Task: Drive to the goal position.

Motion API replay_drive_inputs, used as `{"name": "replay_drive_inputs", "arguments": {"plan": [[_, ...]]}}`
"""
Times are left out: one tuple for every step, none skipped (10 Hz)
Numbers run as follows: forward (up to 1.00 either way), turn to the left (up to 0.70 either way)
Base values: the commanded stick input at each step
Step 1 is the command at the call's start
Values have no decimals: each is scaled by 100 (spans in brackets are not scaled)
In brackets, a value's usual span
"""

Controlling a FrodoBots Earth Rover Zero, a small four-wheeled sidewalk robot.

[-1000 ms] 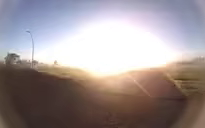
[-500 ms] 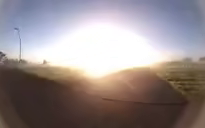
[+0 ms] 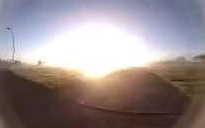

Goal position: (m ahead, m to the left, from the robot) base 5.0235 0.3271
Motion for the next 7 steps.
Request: {"name": "replay_drive_inputs", "arguments": {"plan": [[70,-35],[70,-35],[70,-35],[70,-35],[70,-35],[70,-35],[70,-35]]}}
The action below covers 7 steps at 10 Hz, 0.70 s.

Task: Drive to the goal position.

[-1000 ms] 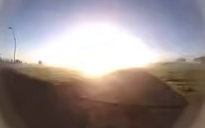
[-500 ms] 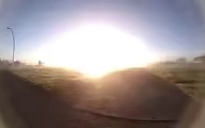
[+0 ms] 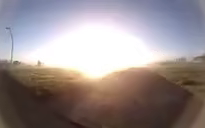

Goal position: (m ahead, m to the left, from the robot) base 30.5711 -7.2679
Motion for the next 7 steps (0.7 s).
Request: {"name": "replay_drive_inputs", "arguments": {"plan": [[70,-35],[70,-35],[70,-35],[70,-35],[70,-35],[70,-35],[70,-23]]}}
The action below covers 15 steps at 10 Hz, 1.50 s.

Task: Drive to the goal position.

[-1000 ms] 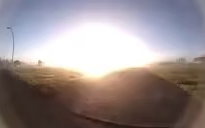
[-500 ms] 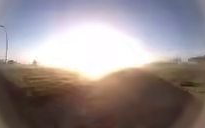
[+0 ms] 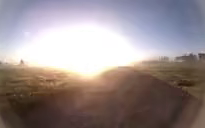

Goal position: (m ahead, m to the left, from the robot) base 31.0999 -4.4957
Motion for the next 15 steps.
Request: {"name": "replay_drive_inputs", "arguments": {"plan": [[70,-7],[70,0],[70,0],[70,0],[70,0],[70,0],[70,0],[70,0],[70,0],[70,0],[70,0],[70,0],[70,0],[70,0],[70,-35]]}}
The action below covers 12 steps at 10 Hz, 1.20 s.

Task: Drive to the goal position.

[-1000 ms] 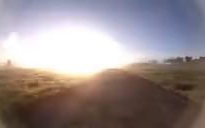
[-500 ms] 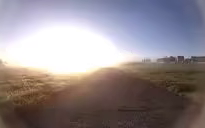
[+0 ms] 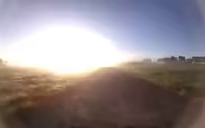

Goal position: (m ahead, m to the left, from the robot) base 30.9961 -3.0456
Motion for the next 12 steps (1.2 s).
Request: {"name": "replay_drive_inputs", "arguments": {"plan": [[70,-35],[70,-35],[70,-35],[70,-35],[70,-35],[70,-35],[70,-35],[70,-35],[70,-35],[70,-35],[70,-35],[70,-35]]}}
